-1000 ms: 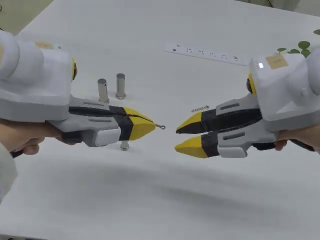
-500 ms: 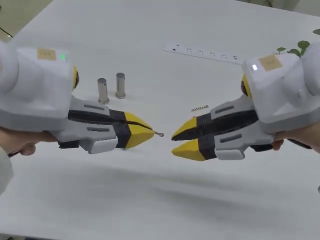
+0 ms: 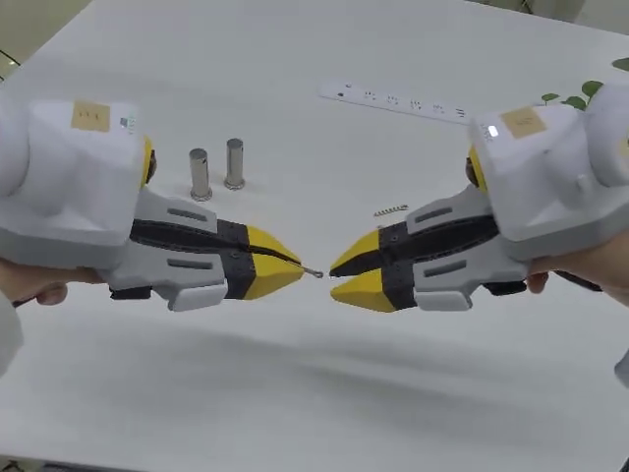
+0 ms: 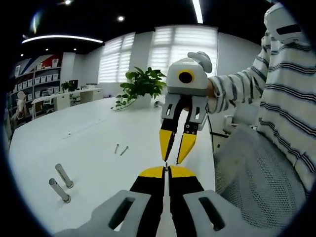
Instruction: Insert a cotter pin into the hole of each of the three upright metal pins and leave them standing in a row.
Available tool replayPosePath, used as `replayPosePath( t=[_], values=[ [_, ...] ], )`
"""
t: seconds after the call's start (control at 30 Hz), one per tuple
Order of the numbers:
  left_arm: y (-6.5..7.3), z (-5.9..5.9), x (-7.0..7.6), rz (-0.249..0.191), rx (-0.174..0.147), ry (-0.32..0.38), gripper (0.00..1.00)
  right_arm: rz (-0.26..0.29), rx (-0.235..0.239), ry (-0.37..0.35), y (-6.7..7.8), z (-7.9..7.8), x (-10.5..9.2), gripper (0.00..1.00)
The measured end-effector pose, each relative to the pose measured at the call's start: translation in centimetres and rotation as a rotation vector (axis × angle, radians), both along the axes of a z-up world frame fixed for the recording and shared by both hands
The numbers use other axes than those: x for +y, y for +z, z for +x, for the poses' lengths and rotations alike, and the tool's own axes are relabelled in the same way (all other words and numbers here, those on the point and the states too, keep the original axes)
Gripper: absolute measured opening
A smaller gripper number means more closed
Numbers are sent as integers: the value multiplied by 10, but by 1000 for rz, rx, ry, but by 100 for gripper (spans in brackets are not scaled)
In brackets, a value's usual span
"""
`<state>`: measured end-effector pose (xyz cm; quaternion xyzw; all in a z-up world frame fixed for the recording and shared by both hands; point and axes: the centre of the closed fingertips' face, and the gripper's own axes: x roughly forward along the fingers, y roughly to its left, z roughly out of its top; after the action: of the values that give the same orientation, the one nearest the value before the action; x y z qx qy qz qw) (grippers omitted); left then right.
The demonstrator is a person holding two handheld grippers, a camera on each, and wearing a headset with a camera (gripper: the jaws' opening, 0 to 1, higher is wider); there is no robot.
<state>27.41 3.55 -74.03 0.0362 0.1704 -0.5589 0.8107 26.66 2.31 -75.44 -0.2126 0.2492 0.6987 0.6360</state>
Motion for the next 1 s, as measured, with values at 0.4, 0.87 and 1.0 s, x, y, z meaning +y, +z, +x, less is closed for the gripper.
replayPosePath(
  t=[0.4, 0.87, 1.0],
  values=[
    [4, -2, -4, -16, -12, -22, 0, 28, 17, -5, 3, 0, 5, 9],
    [3, -4, -4, -32, 6, -32, 0, 30, 18, 8, 3, -3, 6, 5],
    [-4, -6, -3, -11, 28, -36, 0, 23, 22, 15, 2, -4, 5, 5]
  ],
)
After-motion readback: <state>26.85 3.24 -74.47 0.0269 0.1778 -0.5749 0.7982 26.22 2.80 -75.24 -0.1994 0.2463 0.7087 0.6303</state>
